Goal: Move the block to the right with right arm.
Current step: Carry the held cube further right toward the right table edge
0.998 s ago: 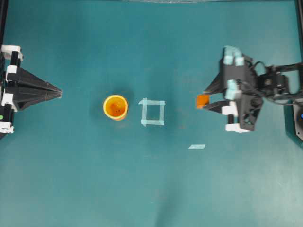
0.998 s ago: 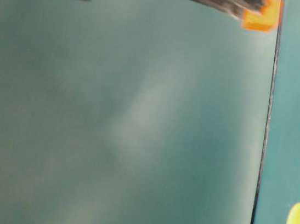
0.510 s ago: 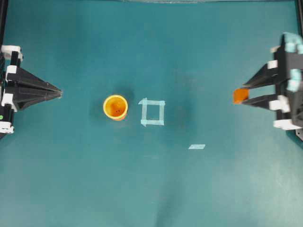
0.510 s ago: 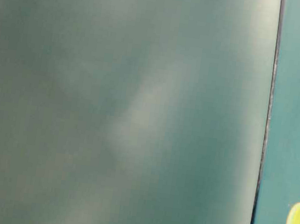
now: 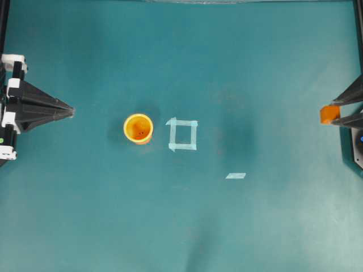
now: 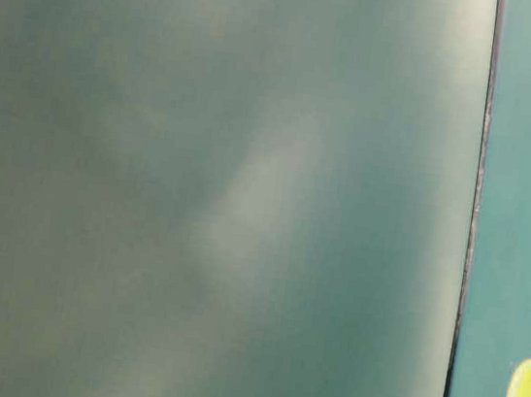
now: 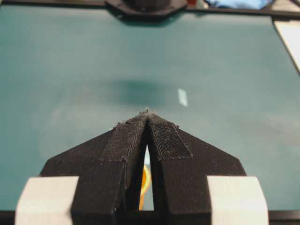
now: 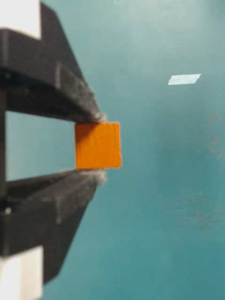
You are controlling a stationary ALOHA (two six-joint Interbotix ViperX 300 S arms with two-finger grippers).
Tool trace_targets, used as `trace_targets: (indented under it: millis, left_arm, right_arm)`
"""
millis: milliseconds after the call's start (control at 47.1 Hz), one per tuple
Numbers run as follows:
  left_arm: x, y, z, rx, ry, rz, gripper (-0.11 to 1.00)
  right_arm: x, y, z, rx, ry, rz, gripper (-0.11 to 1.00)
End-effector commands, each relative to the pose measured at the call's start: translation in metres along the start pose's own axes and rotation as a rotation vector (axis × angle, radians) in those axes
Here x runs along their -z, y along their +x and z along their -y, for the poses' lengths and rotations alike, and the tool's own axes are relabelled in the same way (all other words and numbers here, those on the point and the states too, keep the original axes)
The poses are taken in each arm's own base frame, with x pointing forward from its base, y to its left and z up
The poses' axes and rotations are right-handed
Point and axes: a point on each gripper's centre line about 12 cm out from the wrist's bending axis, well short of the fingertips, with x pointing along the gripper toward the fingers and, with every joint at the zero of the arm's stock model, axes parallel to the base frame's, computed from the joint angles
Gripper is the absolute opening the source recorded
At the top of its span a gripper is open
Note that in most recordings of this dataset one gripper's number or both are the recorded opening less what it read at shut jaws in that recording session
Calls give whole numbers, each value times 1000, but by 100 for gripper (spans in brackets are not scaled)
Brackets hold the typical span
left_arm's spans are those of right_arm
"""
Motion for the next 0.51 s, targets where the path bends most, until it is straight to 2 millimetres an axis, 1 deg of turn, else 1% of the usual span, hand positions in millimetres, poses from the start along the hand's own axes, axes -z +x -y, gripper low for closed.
trace_targets:
  millis: [0, 191, 489]
  left_arm:
    - [-11, 2, 0, 0, 3, 28, 0]
    - [-11, 2, 0, 2, 2, 28, 0]
    - [-11, 2, 0, 2, 3, 28, 0]
  right_arm:
    - [-7, -11, -1, -5, 0, 27, 40]
    - [-3, -21, -1, -5, 0, 18, 40]
    - [4, -32, -1, -6, 0, 14, 40]
